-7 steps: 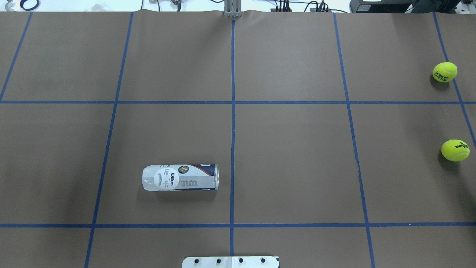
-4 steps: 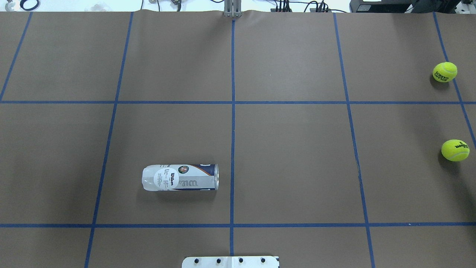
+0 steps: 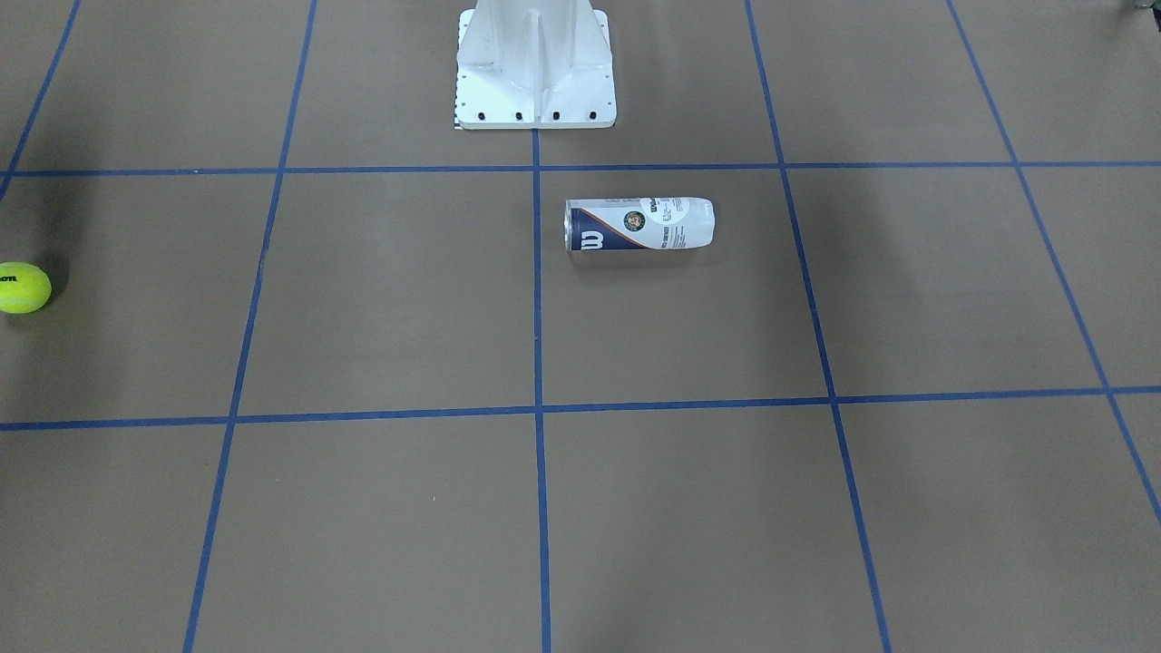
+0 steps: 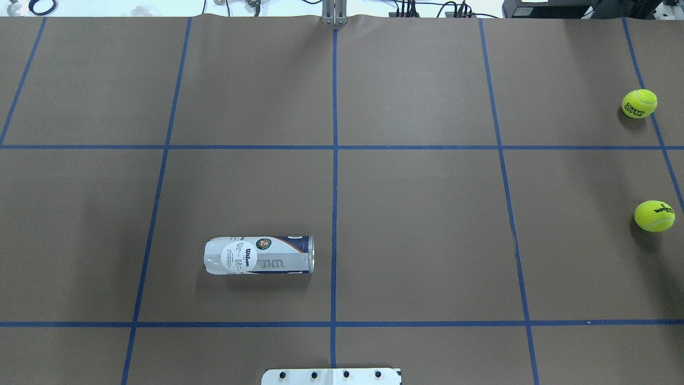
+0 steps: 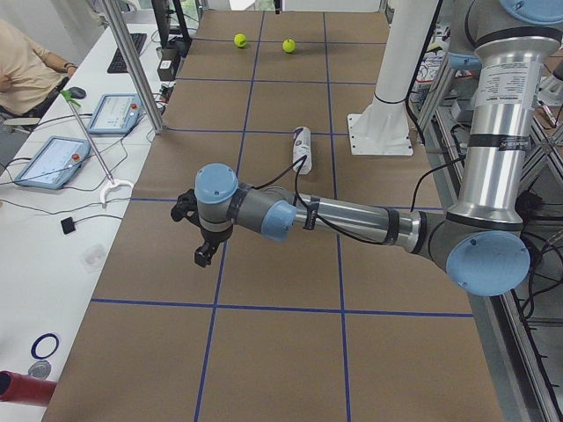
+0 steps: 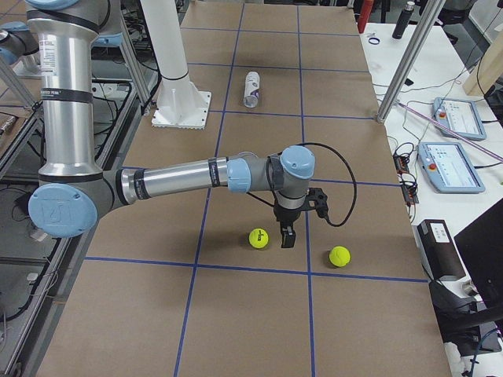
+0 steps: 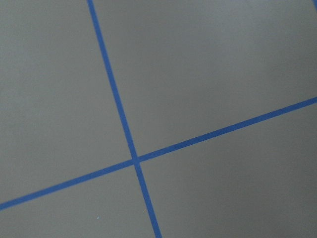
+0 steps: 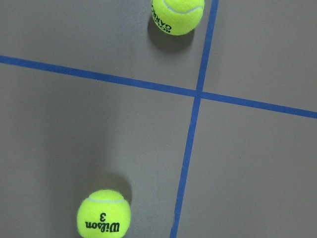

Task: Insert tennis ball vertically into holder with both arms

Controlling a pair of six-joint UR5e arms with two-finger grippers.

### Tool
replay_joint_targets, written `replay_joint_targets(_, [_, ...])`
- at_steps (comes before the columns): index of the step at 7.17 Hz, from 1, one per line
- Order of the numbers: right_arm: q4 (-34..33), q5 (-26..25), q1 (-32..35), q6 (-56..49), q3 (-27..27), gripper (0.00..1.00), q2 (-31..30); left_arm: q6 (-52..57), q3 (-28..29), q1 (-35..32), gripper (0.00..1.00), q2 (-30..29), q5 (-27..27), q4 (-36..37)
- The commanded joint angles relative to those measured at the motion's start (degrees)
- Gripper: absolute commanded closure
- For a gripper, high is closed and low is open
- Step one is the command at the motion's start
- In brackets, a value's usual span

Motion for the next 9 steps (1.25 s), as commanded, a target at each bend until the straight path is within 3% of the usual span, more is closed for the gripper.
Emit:
replay_joint_targets(1, [0.08, 0.00, -0.01, 0.05, 0.09, 0.00, 0.06, -0.53, -0.30, 7.33, 0.01, -7.43, 0.14, -7.78])
replay_joint_targets(2, [0.00, 0.00, 0.07, 0.05, 0.17, 0.00, 0.06, -0.36, -0.13, 12.49, 0.01, -10.87, 0.40, -8.04])
replay_joint_targets(4, [0.08, 0.00, -0.01, 0.05, 0.44, 0.00, 0.06, -0.54, -0.91, 21.64, 0.00, -18.35, 8.88, -7.70])
replay_joint_targets(5, [0.08, 0.00, 0.07, 0.05, 0.53, 0.00, 0.06, -0.45, -1.35, 27.42, 0.01, -20.47, 10.32, -7.61])
replay_joint_targets(7, [0.08, 0.09, 0.07, 0.14, 0.53, 0.00, 0.06, 0.07, -1.96, 35.44, 0.00, -27.57, 12.25, -1.15])
replay_joint_targets(9, [0.08, 1.93, 0.07, 0.14, 0.70, 0.00, 0.06, 0.25, -6.78, 47.46, 0.00, -29.97, 24.78, 7.29])
